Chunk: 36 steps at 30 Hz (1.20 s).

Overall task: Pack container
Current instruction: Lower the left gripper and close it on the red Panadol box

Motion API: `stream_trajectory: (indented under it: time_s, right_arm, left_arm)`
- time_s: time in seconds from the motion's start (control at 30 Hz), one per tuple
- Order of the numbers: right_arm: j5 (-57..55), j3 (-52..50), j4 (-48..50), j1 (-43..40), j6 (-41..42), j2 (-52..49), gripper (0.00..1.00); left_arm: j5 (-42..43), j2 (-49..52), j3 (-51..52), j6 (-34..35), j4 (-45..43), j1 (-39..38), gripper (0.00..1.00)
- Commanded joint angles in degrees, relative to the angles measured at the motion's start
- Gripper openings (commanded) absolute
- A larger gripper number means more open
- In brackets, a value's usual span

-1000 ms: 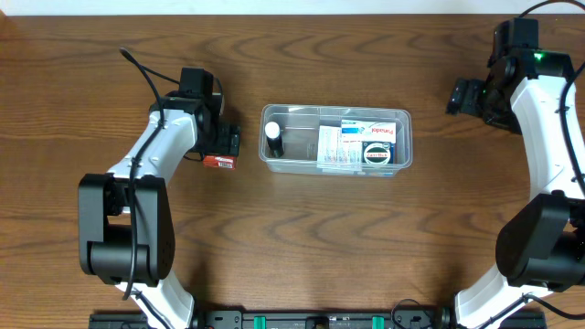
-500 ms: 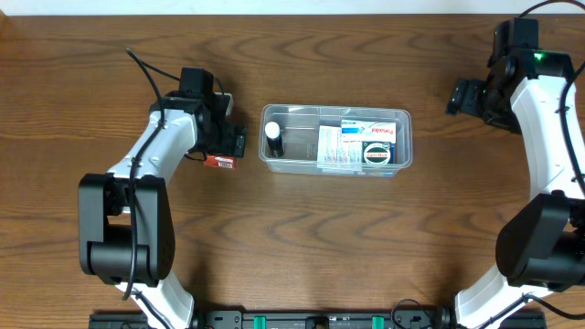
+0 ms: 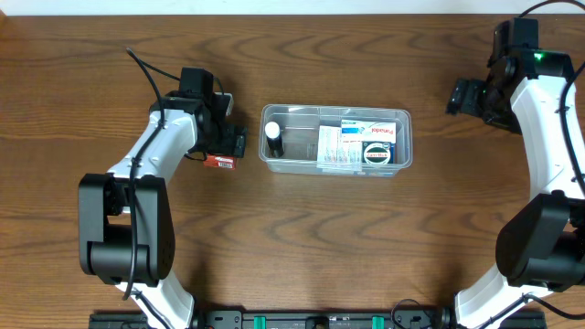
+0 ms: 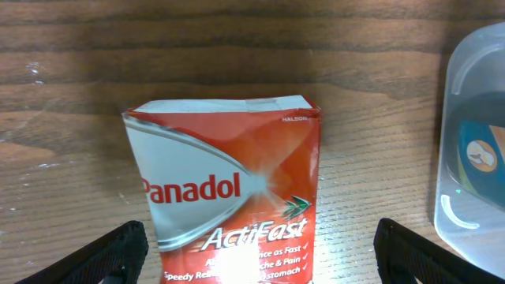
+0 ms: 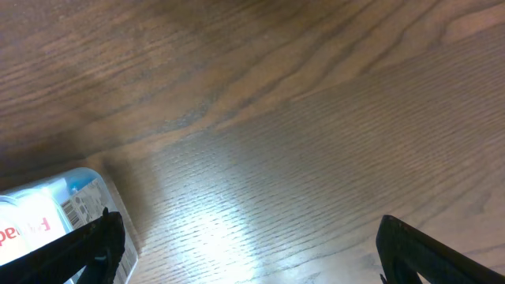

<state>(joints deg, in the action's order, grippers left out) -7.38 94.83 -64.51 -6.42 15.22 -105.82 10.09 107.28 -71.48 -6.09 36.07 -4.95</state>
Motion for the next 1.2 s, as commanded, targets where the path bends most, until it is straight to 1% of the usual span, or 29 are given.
stream_trajectory:
  time_s: [0.0,0.4,0.6,0.93,1.03,1.17]
  right_arm:
    - [-0.57,0.63,0.0,-0.15,-0.72,0.11,0.99]
    - [-0.57,0.63,0.0,-0.15,-0.72,0.11,0.99]
    - [-0.57,0.63,0.0,-0.15,-0.72,0.11,0.99]
    - [-0.57,0.61,0.0,-0.15,-0.72,0.11,0.99]
    - [-0.57,0.63,0.0,-0.15,-0.7,0.11,0.99]
    - [-0.57,0.63,0.0,-0.15,-0.72,0.11,0.99]
  left_arm:
    - [-2.27,0.22,1.07,-0.76,-0.42,0.11,0.93]
    - [-2.36,0.24,2.97,-0.74,-2.34,0.11,0.93]
    - [-2.38,0.48,2.97,-0.72,-2.99,0.11,0.9]
    - [-2.36,3.02,2.97,-0.7,-3.82,0.11,0.89]
    - [-2.36,3.52,2.97,-0.7,-3.82,0.11,0.83]
    - [-2.38,3.52,2.97,0.37,-4.02,0.11,0.66]
